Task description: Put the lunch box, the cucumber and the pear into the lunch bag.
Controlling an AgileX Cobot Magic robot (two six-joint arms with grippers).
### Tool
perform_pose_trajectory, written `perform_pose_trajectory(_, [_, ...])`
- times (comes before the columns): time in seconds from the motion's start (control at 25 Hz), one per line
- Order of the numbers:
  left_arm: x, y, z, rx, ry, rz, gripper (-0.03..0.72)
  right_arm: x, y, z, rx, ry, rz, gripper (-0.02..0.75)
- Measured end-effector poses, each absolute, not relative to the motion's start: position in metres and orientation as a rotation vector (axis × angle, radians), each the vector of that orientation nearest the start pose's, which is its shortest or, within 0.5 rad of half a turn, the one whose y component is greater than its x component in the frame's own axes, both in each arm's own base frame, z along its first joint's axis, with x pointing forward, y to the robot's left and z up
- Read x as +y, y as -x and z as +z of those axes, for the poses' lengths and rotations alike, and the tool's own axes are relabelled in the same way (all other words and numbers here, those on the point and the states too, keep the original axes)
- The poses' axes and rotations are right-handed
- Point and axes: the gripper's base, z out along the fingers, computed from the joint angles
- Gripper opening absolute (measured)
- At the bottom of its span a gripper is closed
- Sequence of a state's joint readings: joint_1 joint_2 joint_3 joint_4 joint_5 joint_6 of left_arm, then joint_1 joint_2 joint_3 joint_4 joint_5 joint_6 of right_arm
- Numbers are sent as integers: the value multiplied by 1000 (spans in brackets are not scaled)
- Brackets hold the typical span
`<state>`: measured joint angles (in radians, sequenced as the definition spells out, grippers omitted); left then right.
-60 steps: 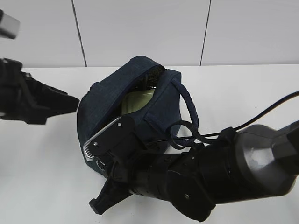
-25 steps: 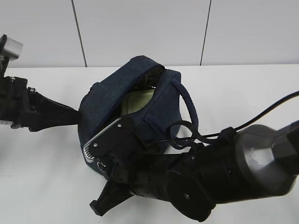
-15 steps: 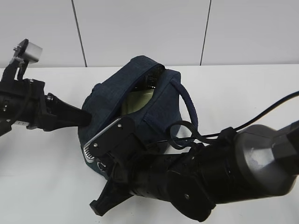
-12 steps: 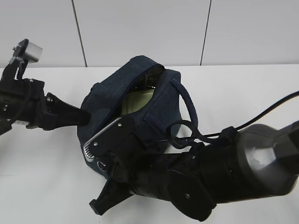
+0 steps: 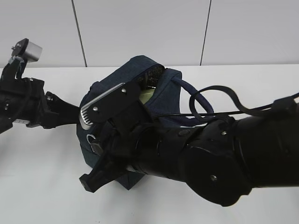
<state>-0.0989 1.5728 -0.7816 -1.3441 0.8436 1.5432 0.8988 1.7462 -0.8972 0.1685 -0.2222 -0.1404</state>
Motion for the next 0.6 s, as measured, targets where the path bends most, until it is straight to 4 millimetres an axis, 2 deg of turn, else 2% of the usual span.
perform_pose_trajectory(0.2, [-94, -273, 209, 2190, -773, -911, 5, 281, -227, 193, 1953, 890, 514, 0])
perform_pose_trajectory(0.6, [-94, -273, 209, 2190, -774, -913, 4, 284, -230, 221, 1838, 885, 522, 0])
